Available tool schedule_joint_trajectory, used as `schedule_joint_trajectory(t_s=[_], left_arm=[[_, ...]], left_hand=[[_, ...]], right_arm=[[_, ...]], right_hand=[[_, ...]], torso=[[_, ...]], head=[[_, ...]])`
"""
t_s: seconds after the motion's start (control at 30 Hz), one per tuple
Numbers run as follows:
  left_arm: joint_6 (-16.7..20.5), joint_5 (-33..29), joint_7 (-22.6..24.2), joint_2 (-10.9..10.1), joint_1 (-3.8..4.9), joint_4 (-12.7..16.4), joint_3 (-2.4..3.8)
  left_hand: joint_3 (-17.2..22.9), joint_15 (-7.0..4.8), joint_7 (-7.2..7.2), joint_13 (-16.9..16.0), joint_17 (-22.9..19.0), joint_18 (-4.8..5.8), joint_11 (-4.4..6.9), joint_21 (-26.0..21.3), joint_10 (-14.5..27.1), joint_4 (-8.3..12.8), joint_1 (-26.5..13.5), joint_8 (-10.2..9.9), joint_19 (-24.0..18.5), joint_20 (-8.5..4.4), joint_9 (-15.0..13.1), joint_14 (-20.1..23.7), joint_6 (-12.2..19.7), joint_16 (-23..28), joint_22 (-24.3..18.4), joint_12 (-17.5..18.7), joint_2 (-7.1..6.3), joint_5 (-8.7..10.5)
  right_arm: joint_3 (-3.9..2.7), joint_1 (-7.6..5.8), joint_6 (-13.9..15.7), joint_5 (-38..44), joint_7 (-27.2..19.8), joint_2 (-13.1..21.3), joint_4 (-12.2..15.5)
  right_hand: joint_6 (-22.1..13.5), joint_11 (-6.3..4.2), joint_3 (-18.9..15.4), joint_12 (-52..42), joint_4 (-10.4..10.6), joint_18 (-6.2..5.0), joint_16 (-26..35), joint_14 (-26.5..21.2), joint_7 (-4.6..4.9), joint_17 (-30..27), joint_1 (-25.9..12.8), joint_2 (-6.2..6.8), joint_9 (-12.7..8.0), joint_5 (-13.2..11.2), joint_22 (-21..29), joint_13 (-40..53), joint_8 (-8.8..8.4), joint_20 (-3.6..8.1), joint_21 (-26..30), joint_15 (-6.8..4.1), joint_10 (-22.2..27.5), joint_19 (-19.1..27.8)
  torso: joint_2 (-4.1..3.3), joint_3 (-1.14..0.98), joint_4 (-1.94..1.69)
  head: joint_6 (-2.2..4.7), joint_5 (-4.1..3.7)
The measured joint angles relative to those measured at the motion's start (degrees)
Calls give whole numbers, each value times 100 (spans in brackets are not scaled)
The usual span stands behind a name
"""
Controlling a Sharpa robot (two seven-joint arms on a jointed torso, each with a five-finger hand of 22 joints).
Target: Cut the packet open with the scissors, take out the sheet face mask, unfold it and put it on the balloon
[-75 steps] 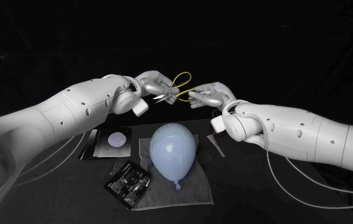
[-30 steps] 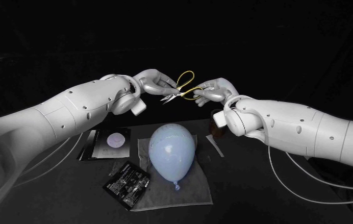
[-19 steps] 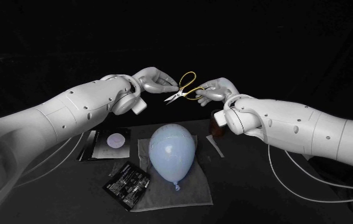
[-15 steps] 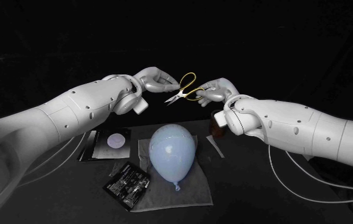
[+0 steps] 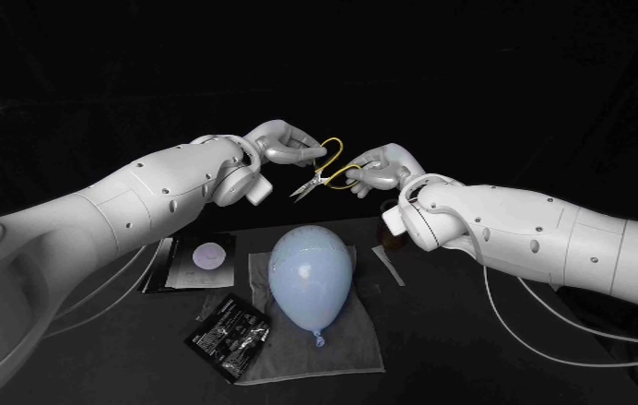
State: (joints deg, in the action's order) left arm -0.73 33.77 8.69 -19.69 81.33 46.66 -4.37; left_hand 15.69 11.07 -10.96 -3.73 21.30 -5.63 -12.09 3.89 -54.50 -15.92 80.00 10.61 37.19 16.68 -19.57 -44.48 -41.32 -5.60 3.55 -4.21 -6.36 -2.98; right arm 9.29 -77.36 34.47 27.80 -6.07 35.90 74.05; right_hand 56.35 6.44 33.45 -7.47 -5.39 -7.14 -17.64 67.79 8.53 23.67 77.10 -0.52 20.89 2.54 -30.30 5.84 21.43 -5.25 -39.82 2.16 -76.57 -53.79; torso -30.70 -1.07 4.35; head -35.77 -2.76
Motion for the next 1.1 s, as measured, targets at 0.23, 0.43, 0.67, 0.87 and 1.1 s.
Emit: schedule_joint_trajectory(t_s=[0.23, 0.43, 0.67, 0.87, 1.1], left_arm=[[-13, 1, -97, 15, 1, 16, -2], [-20, 41, -116, 45, 2, 41, -2], [37, 87, -58, 54, 3, 51, -2], [153, 90, 29, 66, 3, 52, -3], [192, 98, 89, 118, 3, 72, -4]], left_hand=[[70, -99, -16, -20, -10, 0, 85, 53, -257, 126, 429, 128, 375, 0, -49, -294, -392, -157, 24, -68, 113, 0], [508, -318, 124, -48, 45, -73, 346, 207, -852, 273, 864, 404, 851, -7, -106, -721, -1034, -357, 72, -249, 294, -1], [1466, -512, 249, -36, 123, -325, 563, 355, -1530, 519, 921, 722, 1218, -9, -328, -1209, -1424, -504, 94, -289, 225, 21], [1737, -512, 253, -23, 132, -378, 573, 355, -1598, 604, 726, 832, 1269, 2, -353, -1245, -1426, -504, 83, -198, 214, 35], [1883, -512, 276, -24, 147, -412, 578, 355, -1641, 703, 631, 909, 1289, -19, -355, -1245, -1401, -476, 72, -155, 176, 37]], right_arm=[[0, 0, -1, 101, 27, -22, 14], [0, -1, -6, 149, 52, -102, -33], [0, -1, -10, 193, 109, -208, -149], [0, -15, -9, 268, 193, -304, -255], [2, -97, -8, 355, 276, -386, -305]], right_hand=[[15, -12, 79, 0, -79, 0, 0, 21, -16, 0, -29, 29, 0, -12, -7, 0, 4, 0, -9, -4, -12, 0], [15, -20, 80, 7, -80, 0, 0, 23, -17, 8, -29, 29, 0, -14, -7, -2, 4, 0, -22, -5, -20, 0], [14, -30, 81, 10, -81, 0, 22, 29, -16, 8, -28, 28, 0, 4, -15, -4, 3, -1, -22, -11, -30, 0], [13, -30, 81, 22, -81, 0, 22, 31, -16, 7, -29, 27, 0, 7, -15, -5, -1, -1, -22, -11, -30, -1], [4, -30, 81, 23, -81, 0, 22, 40, -23, 14, -51, 5, 4, 8, -20, -6, -7, -1, -22, -3, -30, -1]], torso=[[0, 1, -8], [0, 5, -15], [0, 13, -16], [0, 9, -16], [-1, 5, -9]], head=[[5, -12], [6, -5], [-2, 8], [-13, 33], [-31, 25]])
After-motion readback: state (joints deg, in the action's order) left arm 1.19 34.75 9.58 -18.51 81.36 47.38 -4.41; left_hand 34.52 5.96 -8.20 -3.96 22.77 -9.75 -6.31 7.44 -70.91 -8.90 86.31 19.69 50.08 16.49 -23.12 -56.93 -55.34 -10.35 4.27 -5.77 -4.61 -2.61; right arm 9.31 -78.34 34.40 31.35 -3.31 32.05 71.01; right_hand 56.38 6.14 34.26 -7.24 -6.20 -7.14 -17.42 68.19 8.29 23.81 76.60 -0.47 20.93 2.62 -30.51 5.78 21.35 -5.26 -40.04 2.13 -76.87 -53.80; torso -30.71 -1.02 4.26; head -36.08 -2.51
